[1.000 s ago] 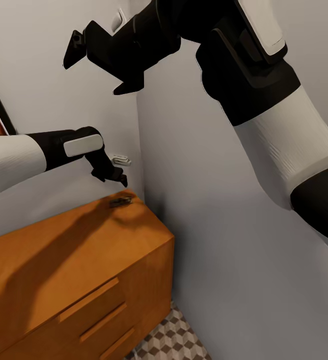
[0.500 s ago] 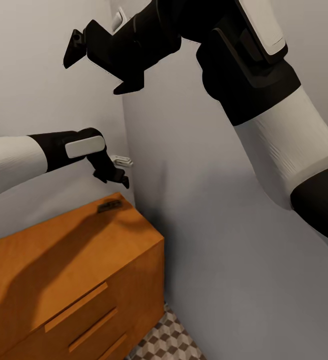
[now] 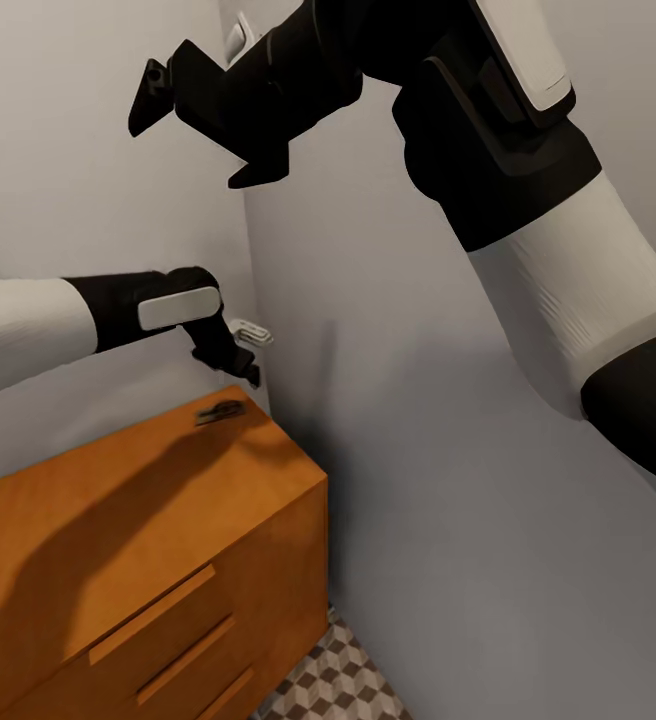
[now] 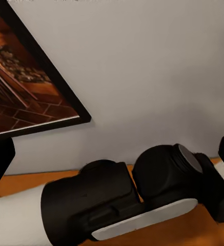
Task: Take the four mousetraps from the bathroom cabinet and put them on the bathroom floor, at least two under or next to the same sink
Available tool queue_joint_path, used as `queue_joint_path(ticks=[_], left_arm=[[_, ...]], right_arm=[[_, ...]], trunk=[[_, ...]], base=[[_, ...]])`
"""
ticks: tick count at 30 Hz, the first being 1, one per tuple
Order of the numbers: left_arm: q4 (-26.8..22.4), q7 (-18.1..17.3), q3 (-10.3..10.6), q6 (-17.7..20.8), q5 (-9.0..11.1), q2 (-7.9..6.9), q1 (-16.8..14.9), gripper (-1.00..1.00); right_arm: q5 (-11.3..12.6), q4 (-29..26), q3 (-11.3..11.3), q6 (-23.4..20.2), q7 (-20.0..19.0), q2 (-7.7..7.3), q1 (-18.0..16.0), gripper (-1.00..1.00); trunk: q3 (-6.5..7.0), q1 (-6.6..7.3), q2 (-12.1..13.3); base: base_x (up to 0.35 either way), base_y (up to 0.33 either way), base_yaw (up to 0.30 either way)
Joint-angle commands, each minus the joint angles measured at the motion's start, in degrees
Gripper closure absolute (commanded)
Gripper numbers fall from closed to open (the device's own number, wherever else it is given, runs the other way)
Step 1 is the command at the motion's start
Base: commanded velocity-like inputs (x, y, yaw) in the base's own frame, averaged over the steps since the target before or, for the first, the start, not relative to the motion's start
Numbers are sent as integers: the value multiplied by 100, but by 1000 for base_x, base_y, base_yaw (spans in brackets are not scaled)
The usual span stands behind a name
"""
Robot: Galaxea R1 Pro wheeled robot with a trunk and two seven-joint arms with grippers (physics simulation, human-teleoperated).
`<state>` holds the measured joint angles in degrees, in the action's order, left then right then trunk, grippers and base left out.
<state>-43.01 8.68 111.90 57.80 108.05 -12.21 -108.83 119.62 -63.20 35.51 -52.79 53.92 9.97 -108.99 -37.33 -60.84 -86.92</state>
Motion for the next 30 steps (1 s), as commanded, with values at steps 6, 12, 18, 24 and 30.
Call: queue_joint_path(ticks=[6,12,18,24,30], left_arm=[[-72,-553,29,-18,-670,-27,17,-100],[-82,-1564,244,-34,-1535,-40,26,-100],[-84,-2373,610,-49,-2214,-43,27,-100],[-70,-3008,830,-99,-2562,-40,28,-100],[-81,-3258,891,-126,-2672,-36,28,-100]], right_arm=[[24,1,17,-4,58,2,-6,-100],[19,1,17,-4,58,2,29,-100],[-4,-4,17,-3,58,2,123,-100],[-114,-7,17,-3,58,2,182,-100],[-201,-8,17,-3,58,2,217,-100]], trunk=[[-6,0,-2],[-6,0,-2],[-6,0,-2],[-6,0,-2],[-6,0,-2]], base=[[0,0,0],[0,0,0],[0,0,0],[0,0,0],[0,0,0]])
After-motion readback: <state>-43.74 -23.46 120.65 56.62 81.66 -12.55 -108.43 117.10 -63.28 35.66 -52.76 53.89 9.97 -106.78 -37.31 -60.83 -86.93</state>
